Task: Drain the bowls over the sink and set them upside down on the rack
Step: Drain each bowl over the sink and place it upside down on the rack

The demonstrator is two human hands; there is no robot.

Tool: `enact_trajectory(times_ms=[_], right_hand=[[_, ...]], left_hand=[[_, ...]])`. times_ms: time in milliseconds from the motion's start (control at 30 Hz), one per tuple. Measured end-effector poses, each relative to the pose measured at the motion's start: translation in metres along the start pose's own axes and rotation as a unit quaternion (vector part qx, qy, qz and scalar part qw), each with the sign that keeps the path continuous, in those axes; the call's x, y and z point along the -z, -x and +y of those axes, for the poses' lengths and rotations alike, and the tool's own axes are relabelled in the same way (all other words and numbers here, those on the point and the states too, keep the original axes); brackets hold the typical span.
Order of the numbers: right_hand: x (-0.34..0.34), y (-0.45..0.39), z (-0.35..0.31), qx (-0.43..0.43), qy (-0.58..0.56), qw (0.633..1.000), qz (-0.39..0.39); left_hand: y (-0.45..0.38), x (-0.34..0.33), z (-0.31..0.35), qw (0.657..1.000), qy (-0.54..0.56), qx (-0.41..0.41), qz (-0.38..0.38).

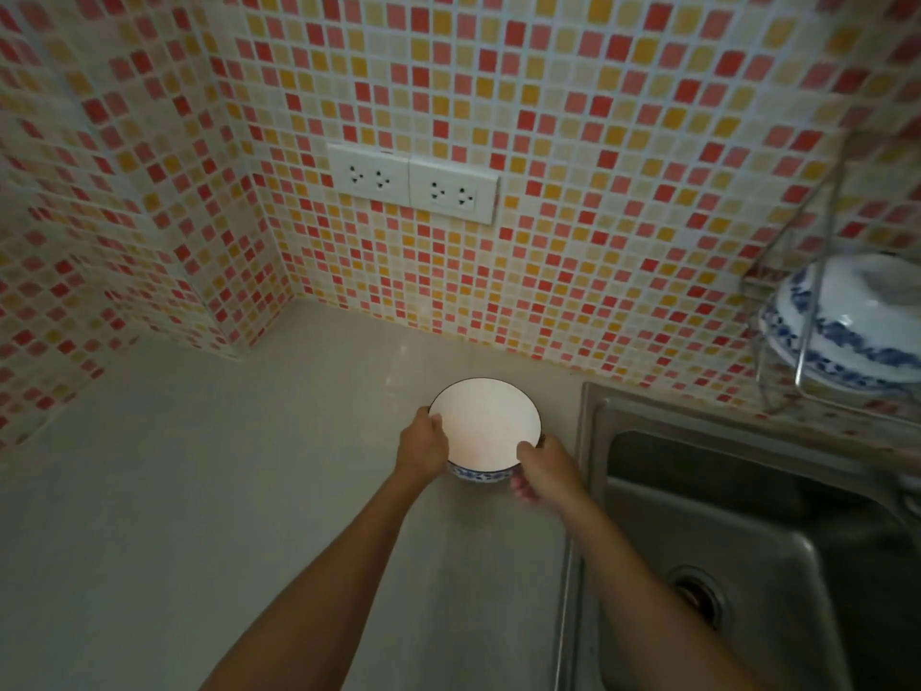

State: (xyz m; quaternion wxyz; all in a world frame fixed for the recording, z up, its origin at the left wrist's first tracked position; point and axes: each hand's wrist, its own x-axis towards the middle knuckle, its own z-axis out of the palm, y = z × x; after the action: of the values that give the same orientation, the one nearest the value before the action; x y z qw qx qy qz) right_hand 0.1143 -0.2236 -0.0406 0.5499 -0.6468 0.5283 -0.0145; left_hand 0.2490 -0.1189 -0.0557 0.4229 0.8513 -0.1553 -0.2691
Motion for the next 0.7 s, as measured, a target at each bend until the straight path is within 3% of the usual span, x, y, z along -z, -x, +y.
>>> enact_trajectory(times_ms=[67,133,233,300,567,700], right_hand=[[0.023,0.011,0.01,-0.007,-0.026,1.0,0.007],[0.049,0.022,0.023,-0.023,-0.122,0.992,-0.024],[0.091,0.046,0.048,-0.047,-0.316,0.94,-0.115],[0.117,0.061,0.069,-0.042,-0.37,0.92,-0.125],[0.208,0.109,0.151,-0.03,-0.378,0.916,-0.13],[0.242,0.123,0.188,-0.042,-0.374,0.922,-0.097]], left_hand=[[0.017,-0.012,0.009,1.0,0.008,-0.018,0.002],[0.037,-0.026,0.022,0.999,0.009,-0.042,-0.007],[0.075,-0.055,0.044,0.997,0.003,-0.078,-0.026],[0.102,-0.079,0.056,0.995,-0.002,-0.097,-0.031],[0.19,-0.171,0.072,0.989,-0.015,-0.14,-0.037],[0.223,-0.211,0.07,0.983,-0.046,-0.172,-0.037]])
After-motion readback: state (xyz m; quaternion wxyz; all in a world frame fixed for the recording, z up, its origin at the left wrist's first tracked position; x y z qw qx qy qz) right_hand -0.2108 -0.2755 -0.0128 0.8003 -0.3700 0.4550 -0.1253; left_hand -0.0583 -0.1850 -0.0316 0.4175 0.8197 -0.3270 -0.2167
